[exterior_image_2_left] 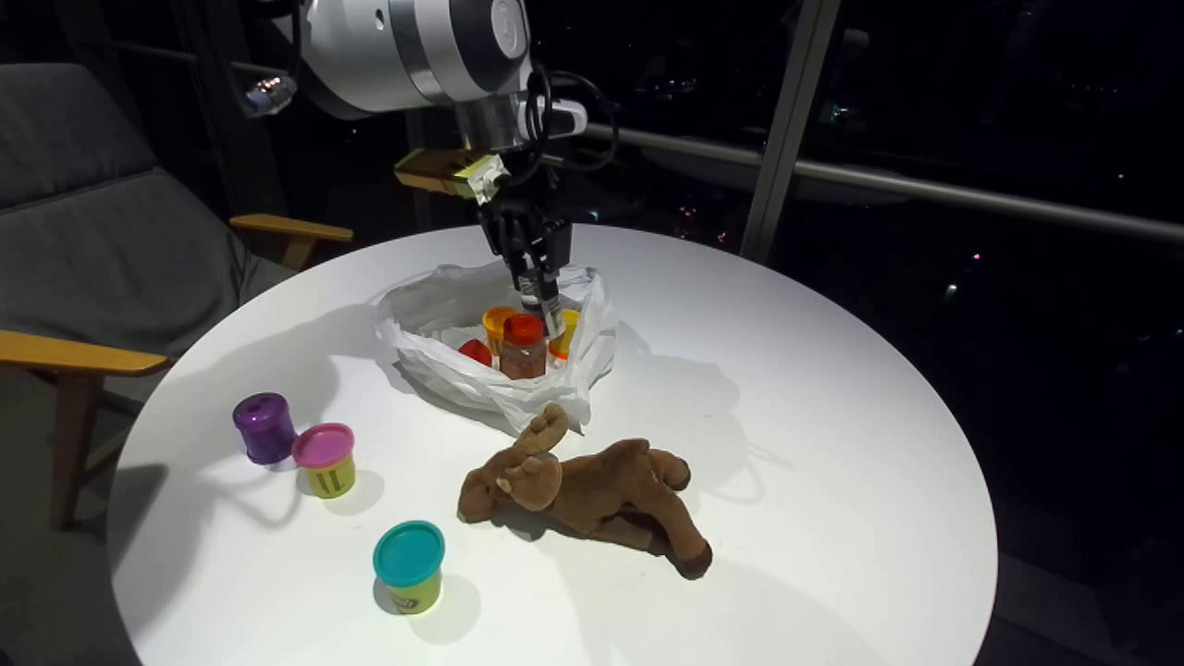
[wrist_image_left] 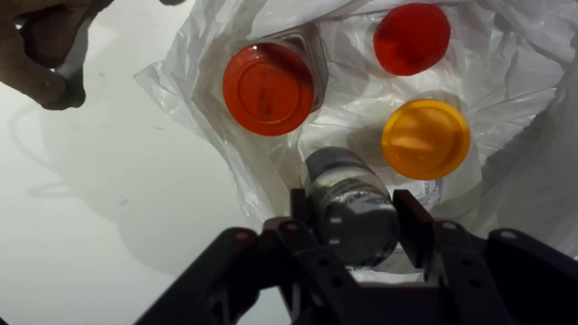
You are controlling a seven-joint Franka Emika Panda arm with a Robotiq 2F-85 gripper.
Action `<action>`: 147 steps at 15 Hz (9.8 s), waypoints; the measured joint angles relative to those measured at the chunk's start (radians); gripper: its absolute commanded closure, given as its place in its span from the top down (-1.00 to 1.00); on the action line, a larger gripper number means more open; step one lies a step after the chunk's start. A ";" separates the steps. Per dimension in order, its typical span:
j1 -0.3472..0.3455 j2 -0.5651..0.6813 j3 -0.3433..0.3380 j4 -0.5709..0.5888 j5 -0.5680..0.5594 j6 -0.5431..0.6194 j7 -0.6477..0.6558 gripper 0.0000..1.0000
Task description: Put all the objects on the table in the white plastic bag
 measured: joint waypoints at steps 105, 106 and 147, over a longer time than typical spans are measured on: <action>-0.005 0.320 0.165 0.521 0.049 -0.394 -0.330 -0.49; -0.017 0.332 0.169 0.523 0.053 -0.395 -0.345 -0.49; -0.158 -0.430 0.240 -0.982 0.323 0.587 -0.205 1.00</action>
